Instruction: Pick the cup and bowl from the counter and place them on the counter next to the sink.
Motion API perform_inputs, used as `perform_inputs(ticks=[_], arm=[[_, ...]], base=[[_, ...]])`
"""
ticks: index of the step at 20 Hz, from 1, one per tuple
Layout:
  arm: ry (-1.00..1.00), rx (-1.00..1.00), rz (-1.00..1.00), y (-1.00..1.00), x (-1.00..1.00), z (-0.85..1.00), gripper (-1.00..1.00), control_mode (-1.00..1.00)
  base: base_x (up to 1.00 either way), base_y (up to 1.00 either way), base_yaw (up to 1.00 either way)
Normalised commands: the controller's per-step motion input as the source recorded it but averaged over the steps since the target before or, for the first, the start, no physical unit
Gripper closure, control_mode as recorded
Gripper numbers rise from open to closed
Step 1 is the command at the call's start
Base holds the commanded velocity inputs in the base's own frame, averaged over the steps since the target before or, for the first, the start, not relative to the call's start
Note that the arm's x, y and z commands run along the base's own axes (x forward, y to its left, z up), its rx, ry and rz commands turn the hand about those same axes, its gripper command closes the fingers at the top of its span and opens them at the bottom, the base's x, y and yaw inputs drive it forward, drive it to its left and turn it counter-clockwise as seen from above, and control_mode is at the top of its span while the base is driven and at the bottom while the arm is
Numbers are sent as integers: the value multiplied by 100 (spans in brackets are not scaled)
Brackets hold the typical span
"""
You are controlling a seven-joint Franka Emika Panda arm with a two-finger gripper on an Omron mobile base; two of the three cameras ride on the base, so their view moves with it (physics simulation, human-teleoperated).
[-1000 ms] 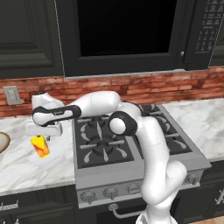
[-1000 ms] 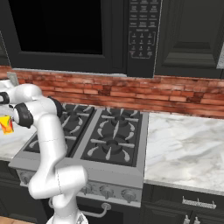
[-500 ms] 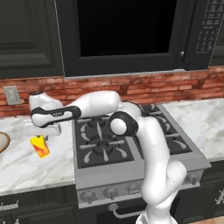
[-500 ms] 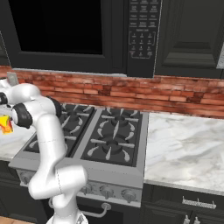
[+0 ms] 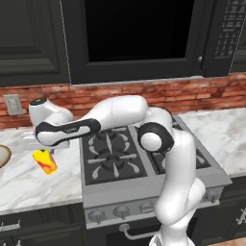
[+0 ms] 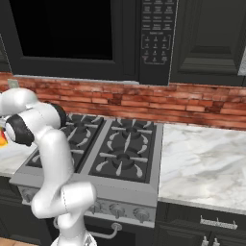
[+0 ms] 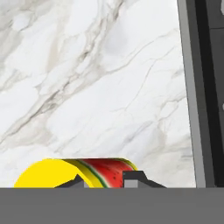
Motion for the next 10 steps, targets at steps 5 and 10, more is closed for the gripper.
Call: perform_inputs(ticks=[5,10], arm=[[-4,7,6,-38,-94,44,100,-100],[-1,7,1,-50,-58,59,100,-100]], base=[[0,0,0],[0,0,0]])
